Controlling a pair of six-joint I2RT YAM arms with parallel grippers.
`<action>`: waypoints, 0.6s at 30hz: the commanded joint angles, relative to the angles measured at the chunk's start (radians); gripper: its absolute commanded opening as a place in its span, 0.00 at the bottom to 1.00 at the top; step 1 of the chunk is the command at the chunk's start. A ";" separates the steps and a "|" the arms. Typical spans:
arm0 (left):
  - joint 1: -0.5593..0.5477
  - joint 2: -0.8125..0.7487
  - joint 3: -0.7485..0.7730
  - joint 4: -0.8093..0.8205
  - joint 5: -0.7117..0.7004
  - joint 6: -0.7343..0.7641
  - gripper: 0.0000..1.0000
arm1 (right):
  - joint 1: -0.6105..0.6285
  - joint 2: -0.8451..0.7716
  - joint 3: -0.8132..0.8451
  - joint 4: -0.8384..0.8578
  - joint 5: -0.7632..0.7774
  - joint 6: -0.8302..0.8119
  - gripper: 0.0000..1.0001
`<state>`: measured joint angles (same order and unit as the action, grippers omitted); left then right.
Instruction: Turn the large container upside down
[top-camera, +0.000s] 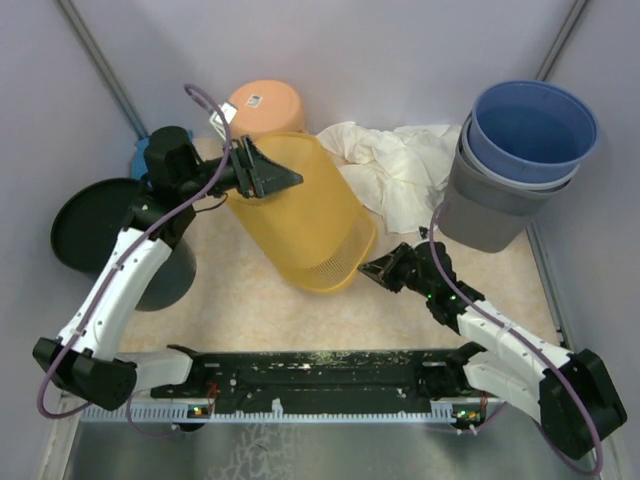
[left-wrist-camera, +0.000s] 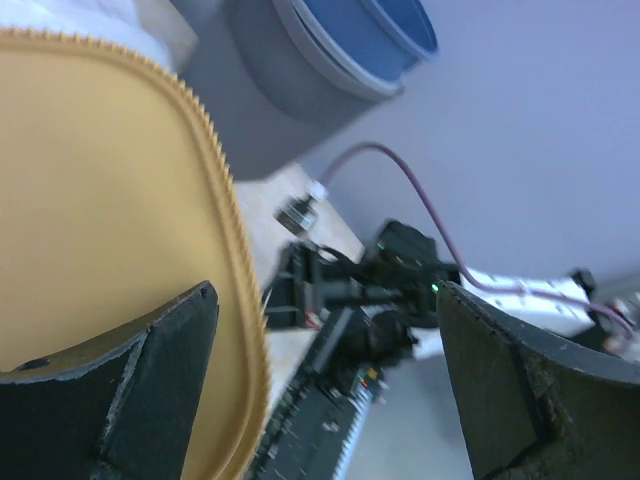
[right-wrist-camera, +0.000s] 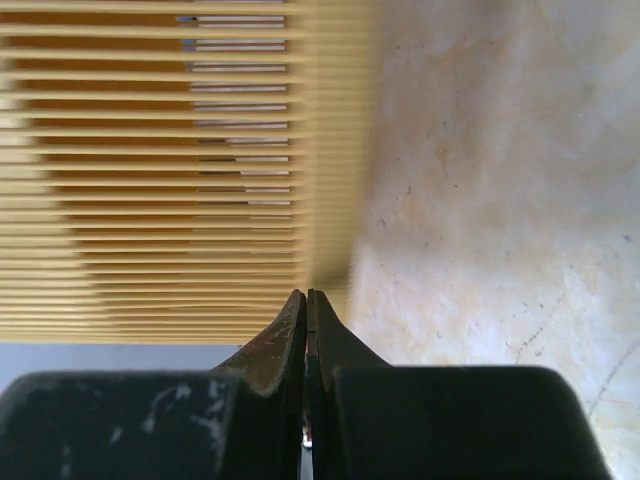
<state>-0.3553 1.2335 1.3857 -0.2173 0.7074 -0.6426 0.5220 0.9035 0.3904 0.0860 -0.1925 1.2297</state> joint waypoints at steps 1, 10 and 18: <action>-0.063 0.029 -0.055 -0.007 0.118 -0.079 0.94 | 0.029 0.035 0.019 0.245 0.000 0.052 0.00; -0.088 0.048 -0.038 -0.086 0.065 -0.011 0.96 | 0.029 -0.031 0.080 -0.048 0.100 -0.098 0.43; -0.088 0.024 0.124 -0.314 -0.149 0.198 1.00 | 0.023 -0.157 0.133 -0.315 0.251 -0.306 0.46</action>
<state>-0.4404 1.2903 1.4288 -0.4320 0.6777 -0.5743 0.5453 0.7769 0.4416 -0.0978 -0.0547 1.0615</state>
